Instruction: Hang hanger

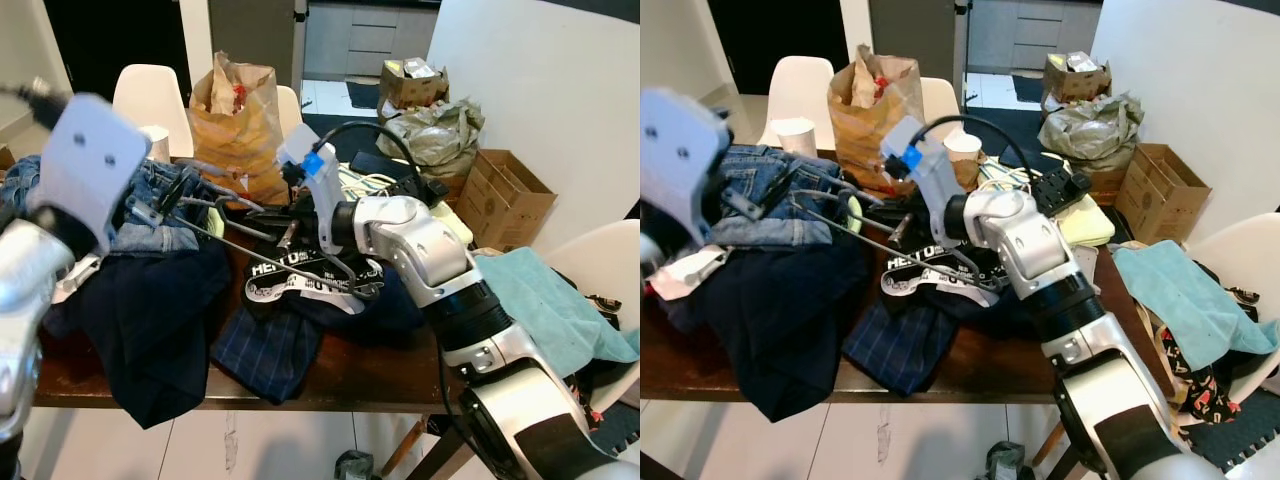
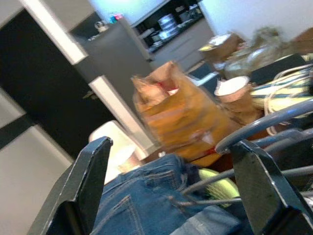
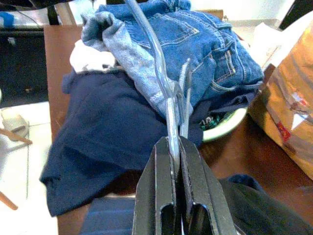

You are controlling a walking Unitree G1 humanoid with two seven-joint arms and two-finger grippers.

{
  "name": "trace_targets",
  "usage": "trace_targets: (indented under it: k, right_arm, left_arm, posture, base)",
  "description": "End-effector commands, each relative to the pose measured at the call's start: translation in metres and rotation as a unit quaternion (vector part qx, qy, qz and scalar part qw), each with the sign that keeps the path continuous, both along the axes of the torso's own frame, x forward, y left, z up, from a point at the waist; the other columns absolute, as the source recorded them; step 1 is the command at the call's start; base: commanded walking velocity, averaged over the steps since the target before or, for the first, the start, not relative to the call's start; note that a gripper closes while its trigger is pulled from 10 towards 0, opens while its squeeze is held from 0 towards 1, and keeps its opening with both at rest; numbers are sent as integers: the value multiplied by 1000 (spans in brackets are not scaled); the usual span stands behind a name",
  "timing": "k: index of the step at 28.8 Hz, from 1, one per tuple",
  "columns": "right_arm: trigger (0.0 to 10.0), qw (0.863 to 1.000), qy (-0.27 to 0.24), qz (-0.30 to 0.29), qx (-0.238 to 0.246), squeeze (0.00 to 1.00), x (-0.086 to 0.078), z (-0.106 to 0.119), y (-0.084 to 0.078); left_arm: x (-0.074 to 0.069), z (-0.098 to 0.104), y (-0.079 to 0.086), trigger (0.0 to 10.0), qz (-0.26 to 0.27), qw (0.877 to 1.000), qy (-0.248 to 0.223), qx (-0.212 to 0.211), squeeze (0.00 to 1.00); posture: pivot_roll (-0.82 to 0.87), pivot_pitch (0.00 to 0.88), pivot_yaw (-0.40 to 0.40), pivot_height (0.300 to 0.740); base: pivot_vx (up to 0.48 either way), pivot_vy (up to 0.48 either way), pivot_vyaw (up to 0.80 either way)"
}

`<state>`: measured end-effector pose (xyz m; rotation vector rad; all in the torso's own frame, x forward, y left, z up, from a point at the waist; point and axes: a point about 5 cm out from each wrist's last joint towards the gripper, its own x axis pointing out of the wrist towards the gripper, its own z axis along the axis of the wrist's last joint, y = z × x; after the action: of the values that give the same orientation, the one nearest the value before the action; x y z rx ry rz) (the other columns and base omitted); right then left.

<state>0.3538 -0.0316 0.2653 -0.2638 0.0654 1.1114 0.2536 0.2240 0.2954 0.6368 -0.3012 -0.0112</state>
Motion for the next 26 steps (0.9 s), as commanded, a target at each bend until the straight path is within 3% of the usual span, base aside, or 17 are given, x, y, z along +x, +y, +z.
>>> trace_targets:
  k: [1, 2, 4, 6, 7, 9, 12, 13, 14, 15, 17, 19, 21, 24, 26]
  right_arm:
    - [10000, 992, 14, -117, 47, 0, 19, 2, -58]
    - [10000, 989, 6, -130, 75, 0, 22, 9, -59]
    - [10000, 989, 6, -130, 75, 0, 22, 9, -59]
    - [10000, 979, -8, -168, 111, 0, 28, 19, -67]
    - [10000, 979, -8, -168, 111, 0, 28, 19, -67]
    - [10000, 972, -12, -196, 125, 0, 32, 21, -76]
    - [10000, 972, -12, -196, 125, 0, 32, 21, -76]
    - [10000, 970, -12, -207, 129, 0, 32, 21, -82]
    - [10000, 970, -12, -207, 129, 0, 32, 21, -82]
    - [10000, 966, -13, -220, 133, 0, 33, 21, -89]
    - [10000, 966, -13, -220, 133, 0, 33, 21, -89]
    - [10000, 961, -14, -241, 135, 0, 34, 21, -101]
    - [10000, 960, -15, -246, 134, 0, 35, 21, -104]
    - [10000, 959, -17, -252, 129, 0, 36, 21, -107]
    - [10000, 959, -17, -252, 129, 0, 36, 21, -107]
  left_arm:
    - [-8, -13, 72, 10000, 249, 968, 10, -21, 0]
    - [-14, -35, 84, 10000, 303, 952, 35, -11, 0]
    - [-14, -35, 84, 10000, 303, 952, 35, -11, 0]
    - [-24, -53, 116, 10000, 391, 919, 44, -9, 0]
    - [-24, -53, 116, 10000, 391, 919, 44, -9, 0]
    - [-34, -56, 141, 10000, 448, 893, 44, -8, 0]
    - [-34, -56, 141, 10000, 448, 893, 44, -8, 0]
    - [-39, -60, 154, 10000, 470, 881, 56, 1, 0]
    - [-39, -60, 154, 10000, 470, 881, 56, 1, 0]
    - [-47, -66, 166, 10000, 490, 869, 72, 13, 0]
    - [-47, -66, 166, 10000, 490, 869, 72, 13, 0]
    - [-59, -85, 183, 10000, 506, 854, 115, 32, 0]
    - [-63, -91, 186, 10000, 508, 851, 129, 37, 0]
    - [-74, -102, 189, 10000, 532, 833, 150, 32, 0]
    - [-74, -102, 189, 10000, 532, 833, 150, 32, 0]
  posture:
    - [7, 0, -52, 740]
    - [7, 0, -55, 740]
    - [7, 0, -55, 740]
    - [-1, 0, -55, 740]
    - [-1, 0, -55, 740]
    - [-10, 0, -52, 740]
    - [-10, 0, -52, 740]
    - [-14, 0, -51, 740]
    - [-14, 0, -51, 740]
    - [-20, 0, -49, 740]
    - [-20, 0, -49, 740]
    - [-18, 0, -55, 740]
    - [-19, 0, -55, 740]
    - [-26, 0, -56, 740]
    - [-26, 0, -56, 740]
  base:
    - [0, 0, 0]
    - [0, 0, 0]
    - [0, 0, 0]
    - [0, 0, -609]
    - [0, 0, -750]
    - [0, 0, -753]
    - [0, 0, -756]
    - [0, 0, -756]
    - [0, 0, -756]
    - [0, 0, 0]
    - [0, 0, 0]
    - [0, 0, 0]
    - [0, 0, 0]
    - [0, 0, 0]
    - [0, 0, 0]
